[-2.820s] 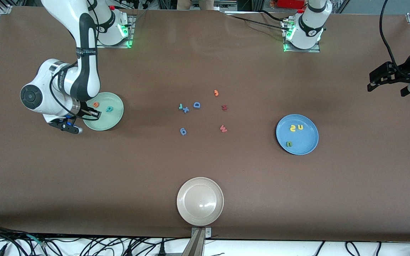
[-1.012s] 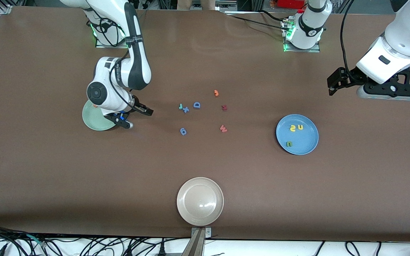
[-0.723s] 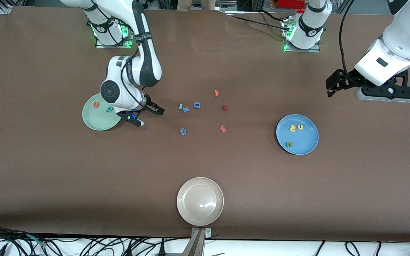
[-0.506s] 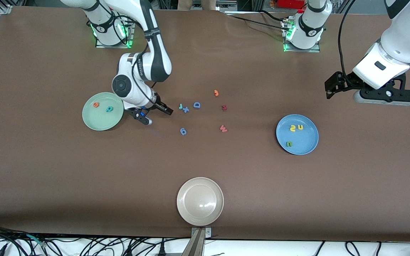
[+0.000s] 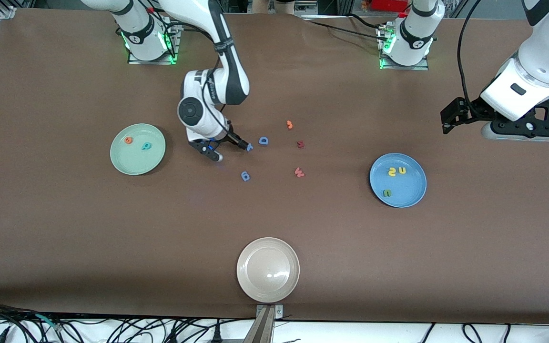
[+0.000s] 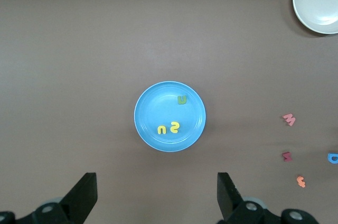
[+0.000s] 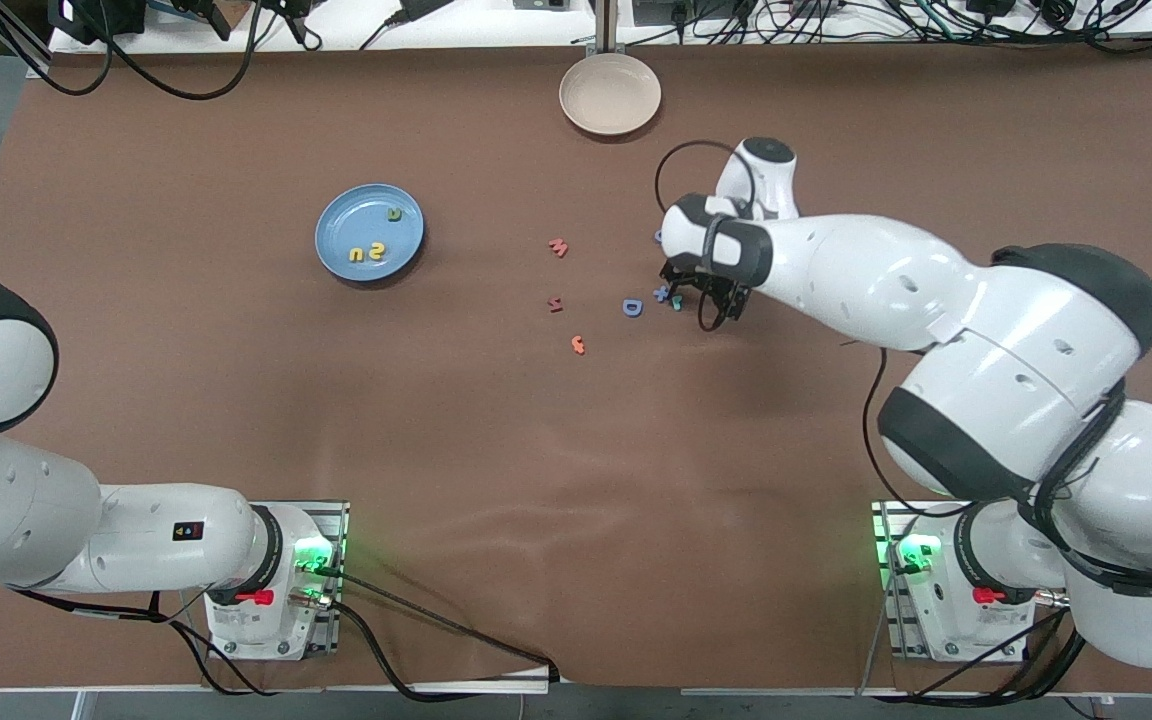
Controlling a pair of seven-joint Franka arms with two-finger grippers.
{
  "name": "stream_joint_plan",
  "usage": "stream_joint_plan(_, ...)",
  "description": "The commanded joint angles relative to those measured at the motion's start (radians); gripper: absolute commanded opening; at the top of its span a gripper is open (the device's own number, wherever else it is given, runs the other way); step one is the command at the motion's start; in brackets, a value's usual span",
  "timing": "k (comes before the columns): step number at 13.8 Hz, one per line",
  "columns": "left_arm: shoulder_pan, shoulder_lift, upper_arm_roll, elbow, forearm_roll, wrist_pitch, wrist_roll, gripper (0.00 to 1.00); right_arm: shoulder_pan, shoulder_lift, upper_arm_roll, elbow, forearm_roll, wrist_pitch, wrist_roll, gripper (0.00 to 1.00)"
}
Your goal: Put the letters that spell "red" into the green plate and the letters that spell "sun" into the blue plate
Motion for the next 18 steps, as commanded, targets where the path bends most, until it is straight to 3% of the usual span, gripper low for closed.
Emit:
stream_joint_plan(1, 0.0, 0.012, -0.004, 0.027, 0.021, -0.006, -0.003, 1.0, 0.006, 0.029, 0.004, 0.012, 0.027, 0.039, 0.016, 0.99)
stream_joint_plan(8, 0.0, 0.012, -0.004, 0.027, 0.021, -0.006, -0.004, 1.0, 0.003, -0.015, -0.308, 0.049, -0.057, -0.309, -0.173, 0.99)
stream_joint_plan(10, 0.0, 0.011, -0.004, 0.027, 0.021, -0.006, -0.004, 1.0, 0.004, -0.015, -0.39, 0.049, -0.121, -0.369, -0.255, 0.99)
stream_joint_plan(12, 0.0, 0.012, -0.004, 0.027, 0.021, -0.006, -0.004, 1.0, 0.012, -0.015, -0.509, 0.049, -0.166, -0.445, -0.349, 0.99)
stream_joint_plan(16, -0.001, 0.011, -0.006, 0.027, 0.02, -0.006, -0.007, 1.0, 0.017, -0.011, -0.73, 0.151, -0.293, -0.547, -0.542, 0.99)
stream_joint_plan(18, -0.001, 0.011, -0.007, 0.027, 0.02, -0.006, -0.01, 1.0, 0.003, -0.012, -0.79, 0.202, -0.347, -0.577, -0.666, 0.99)
